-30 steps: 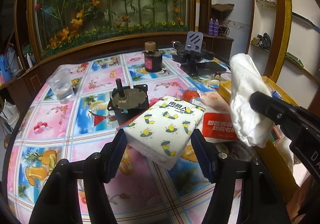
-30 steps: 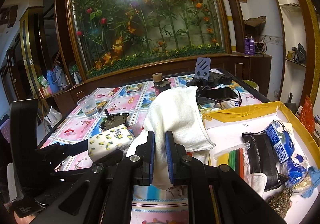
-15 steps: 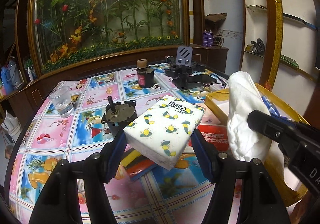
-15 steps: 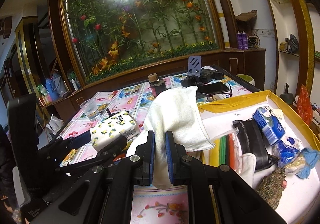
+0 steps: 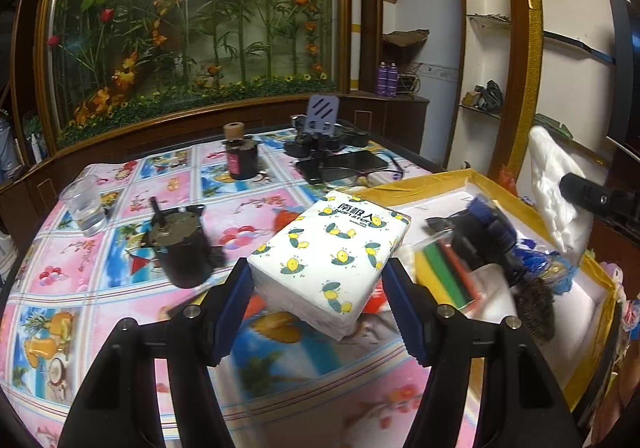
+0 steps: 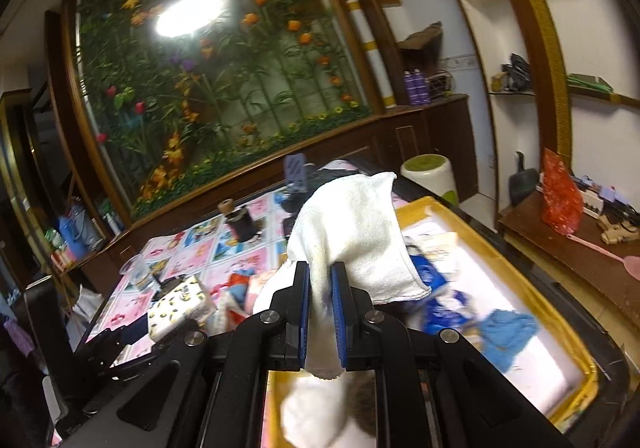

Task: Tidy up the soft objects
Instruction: 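Carry the tissue box and white towel over the yellow tray with both grippers, then lower the tissue box and towel into the tray and open both grippers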

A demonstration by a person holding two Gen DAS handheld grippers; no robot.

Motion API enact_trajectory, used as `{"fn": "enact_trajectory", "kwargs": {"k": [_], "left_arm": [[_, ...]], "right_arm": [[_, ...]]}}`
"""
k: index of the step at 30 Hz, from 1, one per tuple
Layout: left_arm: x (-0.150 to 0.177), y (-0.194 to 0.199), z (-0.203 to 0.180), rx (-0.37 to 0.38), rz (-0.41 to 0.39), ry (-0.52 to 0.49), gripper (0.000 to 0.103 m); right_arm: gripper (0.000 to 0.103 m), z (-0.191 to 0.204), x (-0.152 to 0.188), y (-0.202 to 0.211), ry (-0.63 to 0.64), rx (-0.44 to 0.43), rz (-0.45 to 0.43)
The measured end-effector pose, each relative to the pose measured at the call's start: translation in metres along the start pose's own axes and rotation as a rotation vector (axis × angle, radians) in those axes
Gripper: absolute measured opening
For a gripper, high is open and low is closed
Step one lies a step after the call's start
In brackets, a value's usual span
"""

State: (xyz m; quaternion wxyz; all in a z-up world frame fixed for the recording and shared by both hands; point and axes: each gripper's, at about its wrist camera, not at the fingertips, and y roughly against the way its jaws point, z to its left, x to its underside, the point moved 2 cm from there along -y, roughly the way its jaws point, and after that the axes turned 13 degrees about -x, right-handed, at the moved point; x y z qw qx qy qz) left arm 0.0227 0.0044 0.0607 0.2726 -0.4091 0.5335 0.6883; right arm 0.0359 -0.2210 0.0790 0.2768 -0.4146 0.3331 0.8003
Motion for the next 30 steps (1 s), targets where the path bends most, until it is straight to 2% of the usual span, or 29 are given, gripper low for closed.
{"fn": "enact_trajectory", "kwargs": {"k": [7, 15, 24, 30], "left_arm": [[-0.003, 0.001, -0.053, 0.114, 0.020, -0.016, 0.065], [0.001, -0.009, -0.106, 0.237, 0.108, -0.051, 0.065], [0.011, -0.009, -0.124, 0.237, 0.119, -0.129, 0.065], [0.015, -0.011, -0.128, 0.222, 0.120, -0.160, 0.065]], "right_arm": [[0.012, -0.047, 0.003, 0.022, -0.051, 0.059, 0.016], [0.012, -0.072, 0.010, 0.025, -0.060, 0.097, 0.075], [0.012, -0.096, 0.034, 0.009, -0.121, 0.126, 0.172], [0.013, -0.096, 0.038, 0.005, -0.114, 0.149, 0.195]]}}
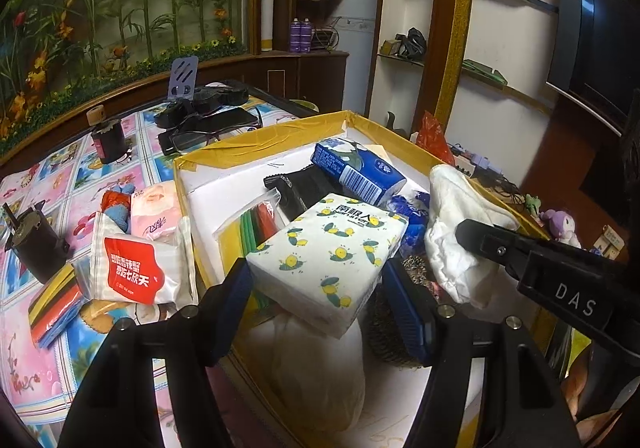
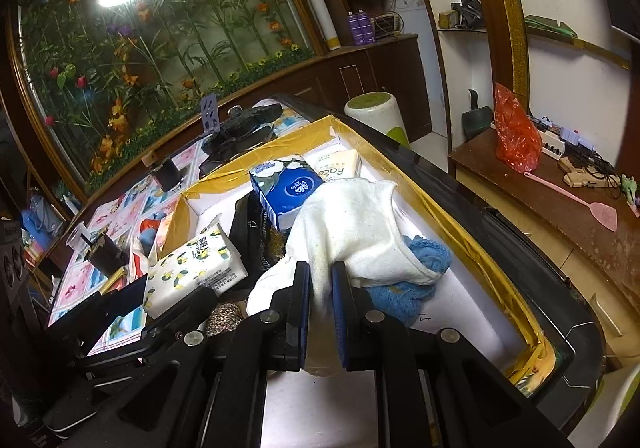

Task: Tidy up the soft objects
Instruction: 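Lower the tissue box and towel into the tray and open both grippers, then grasp the bagged sponge strips with the left gripper while the right grasps the white snack bag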

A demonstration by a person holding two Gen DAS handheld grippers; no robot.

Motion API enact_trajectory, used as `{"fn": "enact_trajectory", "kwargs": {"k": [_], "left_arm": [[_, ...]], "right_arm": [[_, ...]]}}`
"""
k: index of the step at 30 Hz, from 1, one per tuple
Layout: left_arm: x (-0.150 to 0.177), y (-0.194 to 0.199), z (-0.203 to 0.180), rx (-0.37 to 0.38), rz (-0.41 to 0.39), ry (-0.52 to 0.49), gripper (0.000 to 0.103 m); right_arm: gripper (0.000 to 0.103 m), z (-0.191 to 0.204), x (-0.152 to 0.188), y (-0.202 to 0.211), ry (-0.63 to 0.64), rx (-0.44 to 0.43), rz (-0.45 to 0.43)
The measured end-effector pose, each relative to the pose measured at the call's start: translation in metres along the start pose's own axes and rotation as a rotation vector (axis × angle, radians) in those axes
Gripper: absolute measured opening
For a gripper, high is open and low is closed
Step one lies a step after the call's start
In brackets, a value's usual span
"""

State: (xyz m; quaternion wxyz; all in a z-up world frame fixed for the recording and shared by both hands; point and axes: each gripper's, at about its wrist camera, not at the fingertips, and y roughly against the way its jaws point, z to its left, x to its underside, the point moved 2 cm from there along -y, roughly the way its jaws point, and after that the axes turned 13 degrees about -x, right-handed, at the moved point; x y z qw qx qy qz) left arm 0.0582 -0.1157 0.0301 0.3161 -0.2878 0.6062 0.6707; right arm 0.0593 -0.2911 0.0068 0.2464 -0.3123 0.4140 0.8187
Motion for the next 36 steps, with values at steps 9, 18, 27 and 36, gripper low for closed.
{"fn": "enact_trajectory", "kwargs": {"k": [9, 18, 27, 36], "left_arm": [[0.000, 0.006, -0.003, -0.027, -0.033, -0.032, 0.066], [-0.001, 0.018, -0.002, -0.033, -0.080, -0.027, 0.073], [-0.003, 0.027, 0.004, -0.034, -0.104, -0.013, 0.074], [-0.007, 0.037, 0.042, -0.008, -0.089, 0.087, 0.075]], "right_arm": [[0.032, 0.012, 0.001, 0.008, 0.015, 0.018, 0.006], [0.048, 0.022, -0.004, 0.027, 0.031, 0.032, -0.037], [0.063, 0.035, -0.007, 0.046, 0.053, 0.048, -0.091], [0.073, 0.070, -0.011, 0.065, 0.126, 0.023, -0.158]]}}
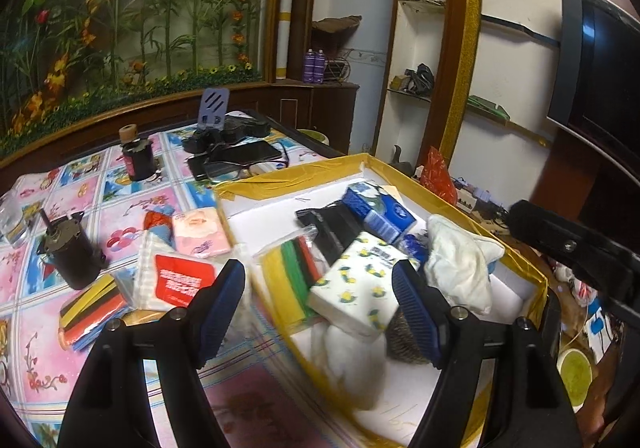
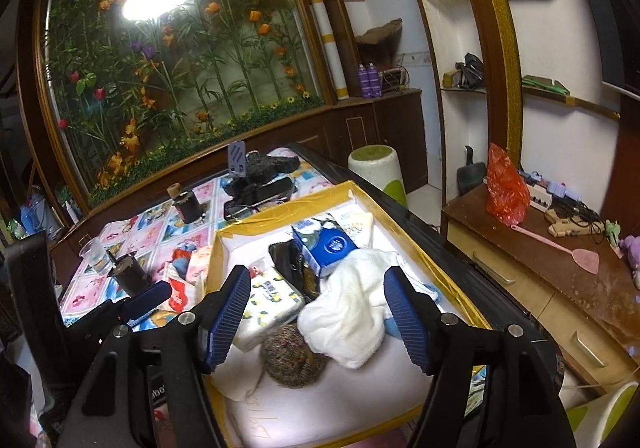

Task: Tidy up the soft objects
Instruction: 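Grasp the bagged sponge strips with the left gripper while the right grasps the white snack bag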

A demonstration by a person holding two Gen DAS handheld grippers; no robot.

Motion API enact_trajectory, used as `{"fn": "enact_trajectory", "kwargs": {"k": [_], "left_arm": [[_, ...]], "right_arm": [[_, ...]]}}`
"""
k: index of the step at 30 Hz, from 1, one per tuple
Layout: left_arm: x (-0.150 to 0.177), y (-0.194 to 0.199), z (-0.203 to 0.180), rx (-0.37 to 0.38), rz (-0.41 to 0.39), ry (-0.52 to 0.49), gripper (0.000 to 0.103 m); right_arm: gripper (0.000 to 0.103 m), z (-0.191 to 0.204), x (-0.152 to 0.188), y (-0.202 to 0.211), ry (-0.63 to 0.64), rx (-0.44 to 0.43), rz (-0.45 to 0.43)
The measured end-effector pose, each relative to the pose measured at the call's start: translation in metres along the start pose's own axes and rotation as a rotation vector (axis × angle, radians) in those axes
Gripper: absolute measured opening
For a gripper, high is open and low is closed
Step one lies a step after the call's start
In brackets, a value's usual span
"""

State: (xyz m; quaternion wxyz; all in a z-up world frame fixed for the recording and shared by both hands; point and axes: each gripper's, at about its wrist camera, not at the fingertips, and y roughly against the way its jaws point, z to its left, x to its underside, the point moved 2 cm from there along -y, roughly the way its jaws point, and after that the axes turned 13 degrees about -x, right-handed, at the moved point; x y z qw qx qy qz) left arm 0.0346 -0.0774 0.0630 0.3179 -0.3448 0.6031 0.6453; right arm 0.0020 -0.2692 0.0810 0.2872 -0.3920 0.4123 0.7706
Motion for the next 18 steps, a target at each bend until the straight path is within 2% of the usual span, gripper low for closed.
{"fn": "enact_trajectory", "kwargs": {"k": [7, 12, 18], "left_arm": [[0.001, -0.004, 0.056, -0.066, 0.044, 0.048, 0.075], [0.004, -0.017, 0.120, -0.157, 0.103, 0.103, 0.075], [0.014, -0.043, 0.193, -0.215, 0.198, 0.158, 0.075]], "right_arm": [[0.074, 0.025, 0.005, -0.008, 0.041, -0.066, 0.033], [0.075, 0.040, 0.011, -0.015, 0.062, -0.109, 0.058], [0.075, 0.046, 0.020, -0.023, 0.061, -0.143, 0.082]]}}
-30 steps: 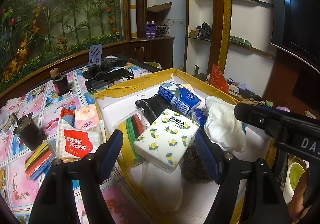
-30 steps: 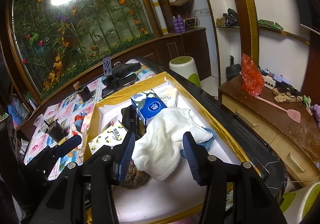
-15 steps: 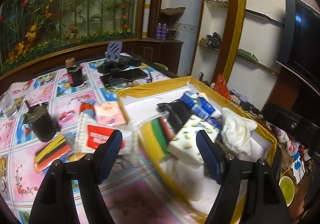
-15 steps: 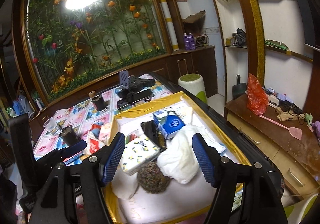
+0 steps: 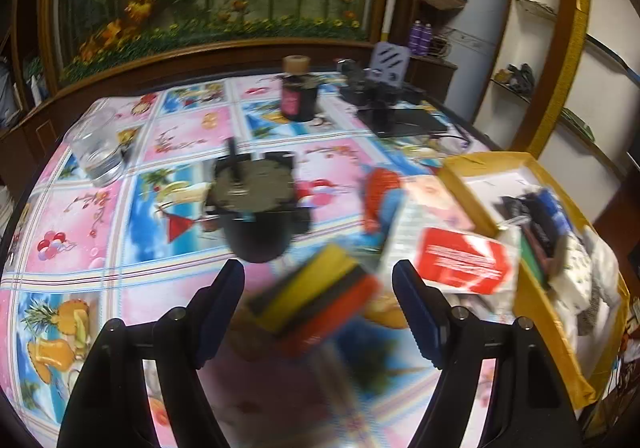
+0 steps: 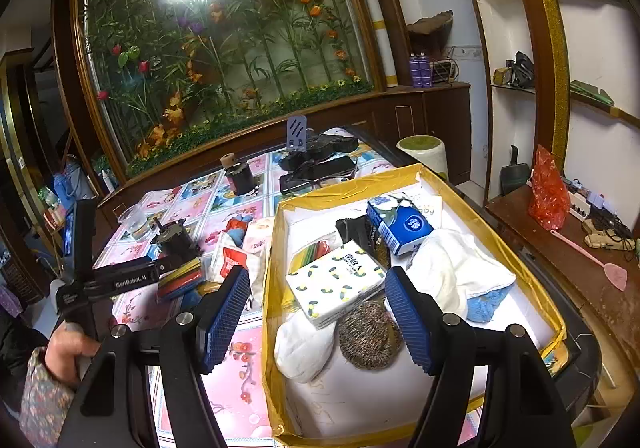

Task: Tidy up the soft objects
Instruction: 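Grasp the bagged sponge strips with the left gripper while the right grasps the white snack bag, then lift the sponge strip bag with the left gripper while the right lifts the snack bag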

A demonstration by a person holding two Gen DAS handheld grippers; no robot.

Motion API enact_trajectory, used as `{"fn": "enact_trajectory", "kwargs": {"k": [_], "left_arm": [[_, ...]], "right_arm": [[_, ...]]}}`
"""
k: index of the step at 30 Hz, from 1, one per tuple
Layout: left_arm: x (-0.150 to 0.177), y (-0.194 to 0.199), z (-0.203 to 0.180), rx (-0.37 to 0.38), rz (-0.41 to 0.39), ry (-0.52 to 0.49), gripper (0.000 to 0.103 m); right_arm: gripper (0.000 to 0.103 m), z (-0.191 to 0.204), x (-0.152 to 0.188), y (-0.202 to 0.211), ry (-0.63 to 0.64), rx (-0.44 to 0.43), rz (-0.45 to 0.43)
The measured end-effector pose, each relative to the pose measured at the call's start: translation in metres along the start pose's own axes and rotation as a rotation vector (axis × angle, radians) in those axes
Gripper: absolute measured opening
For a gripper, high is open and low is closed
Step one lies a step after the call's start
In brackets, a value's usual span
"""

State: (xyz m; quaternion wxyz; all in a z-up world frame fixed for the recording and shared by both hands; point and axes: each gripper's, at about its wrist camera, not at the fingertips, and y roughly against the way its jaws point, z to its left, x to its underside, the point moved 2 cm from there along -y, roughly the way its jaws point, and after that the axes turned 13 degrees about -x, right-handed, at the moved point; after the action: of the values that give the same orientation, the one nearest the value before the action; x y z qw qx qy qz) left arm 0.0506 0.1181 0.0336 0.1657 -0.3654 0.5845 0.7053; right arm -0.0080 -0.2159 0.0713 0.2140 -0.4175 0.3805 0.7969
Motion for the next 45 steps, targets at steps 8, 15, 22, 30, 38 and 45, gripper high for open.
{"fn": "enact_trajectory", "kwargs": {"k": [8, 15, 22, 30, 38, 45], "left_arm": [[0.006, -0.036, -0.003, 0.119, 0.097, -0.070, 0.075], [0.026, -0.021, -0.031, 0.129, 0.149, -0.218, 0.075], [0.024, -0.025, -0.027, 0.003, 0.112, -0.203, 0.054], [0.021, -0.026, -0.022, -0.012, 0.132, -0.196, 0.049], [0.021, -0.026, -0.022, -0.011, 0.136, -0.191, 0.049], [0.021, -0.026, -0.020, -0.010, 0.137, -0.188, 0.048]], "right_arm": [[0.075, -0.001, 0.005, -0.008, -0.027, -0.031, 0.019], [0.075, 0.006, 0.004, -0.014, -0.013, -0.059, 0.046], [0.078, 0.044, -0.012, -0.063, 0.142, -0.158, 0.214], [0.078, 0.091, -0.001, -0.159, 0.491, -0.104, 0.481], [0.060, 0.090, 0.016, -0.215, 0.683, 0.061, 0.594], [0.043, 0.095, 0.016, -0.200, 0.604, 0.065, 0.573]]}}
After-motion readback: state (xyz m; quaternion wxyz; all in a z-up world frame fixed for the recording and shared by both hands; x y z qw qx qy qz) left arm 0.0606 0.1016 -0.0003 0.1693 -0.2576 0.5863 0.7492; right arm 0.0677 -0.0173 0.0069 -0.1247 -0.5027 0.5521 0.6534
